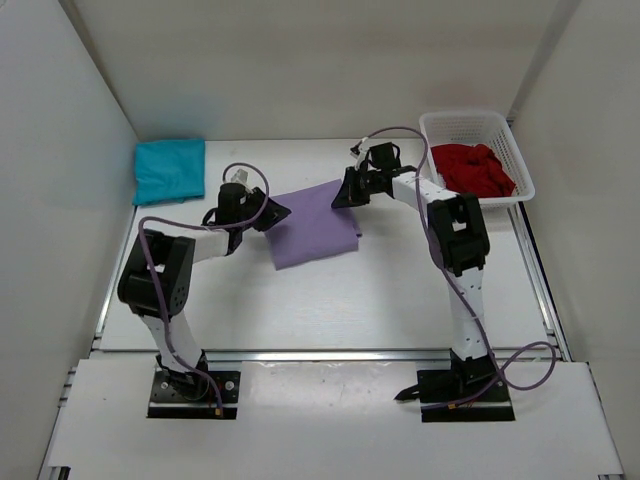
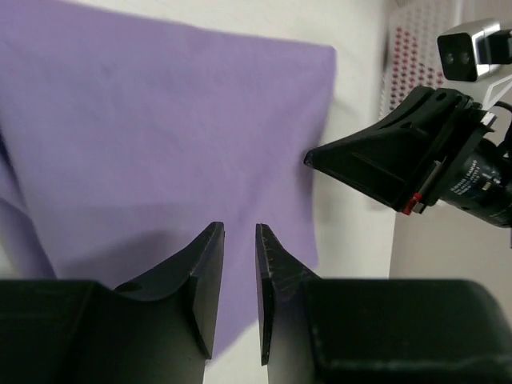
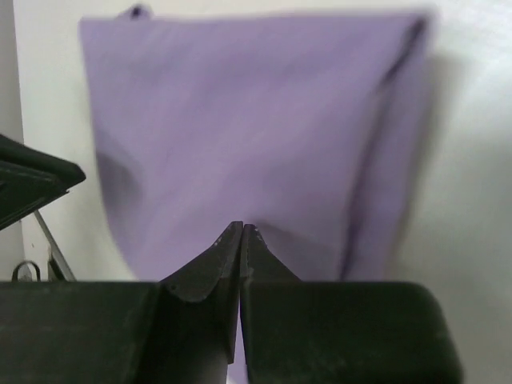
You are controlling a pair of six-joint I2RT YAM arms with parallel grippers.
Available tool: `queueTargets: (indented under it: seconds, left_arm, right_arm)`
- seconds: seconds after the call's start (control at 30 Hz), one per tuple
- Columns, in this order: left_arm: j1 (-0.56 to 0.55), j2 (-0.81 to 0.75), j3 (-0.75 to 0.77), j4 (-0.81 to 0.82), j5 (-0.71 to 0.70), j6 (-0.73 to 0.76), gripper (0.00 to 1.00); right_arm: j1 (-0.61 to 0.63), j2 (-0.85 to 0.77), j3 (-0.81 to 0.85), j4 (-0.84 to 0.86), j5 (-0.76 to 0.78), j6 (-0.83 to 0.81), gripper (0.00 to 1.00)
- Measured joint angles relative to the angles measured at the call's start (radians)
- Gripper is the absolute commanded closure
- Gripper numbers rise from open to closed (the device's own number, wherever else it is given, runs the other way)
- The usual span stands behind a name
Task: Fold and stack the t-shirts
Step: Fold the long partially folded tshirt into a neat square
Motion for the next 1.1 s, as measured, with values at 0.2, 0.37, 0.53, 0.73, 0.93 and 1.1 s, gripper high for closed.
queueTargets:
  seconds: [0.2,0.37,0.53,0.73,0.93,1.1]
  left_arm:
    - [0.076,0.158,0.064,0.014,-0.004,-0.003,0.67]
    - [0.146,0.233,0.057,0.080,0.033,-0.050,0.60]
    - [0.166,0.169,-0.052,0.188,0.023,-0.075,0.47]
    - [0.138,-0.083,-0.170,0.163,-0.049,-0.046,0.31]
    - [0.085,-0.164,-0.174,0.051,-0.138,0.063,0.25]
    - [0.071,-0.087,-0.184,-0.053,-0.156,0.124,0.23]
  right_arm:
    - [-0.060,0.185,0.107,0.095,-0.103,0.106,1.00]
    - [-0.083,0.193,0.072,0.166,-0.150,0.151,1.00]
    - [-0.084,0.171,0.006,0.208,-0.172,0.161,1.00]
    - [-0.076,-0.118,-0.254,0.250,-0.103,0.174,0.72]
    - [-0.035,-0.512,-0.682,0.537,-0.059,0.272,0.61]
    - [-0.001,-0.658,-0.905,0.629,-0.030,0.297,0.59]
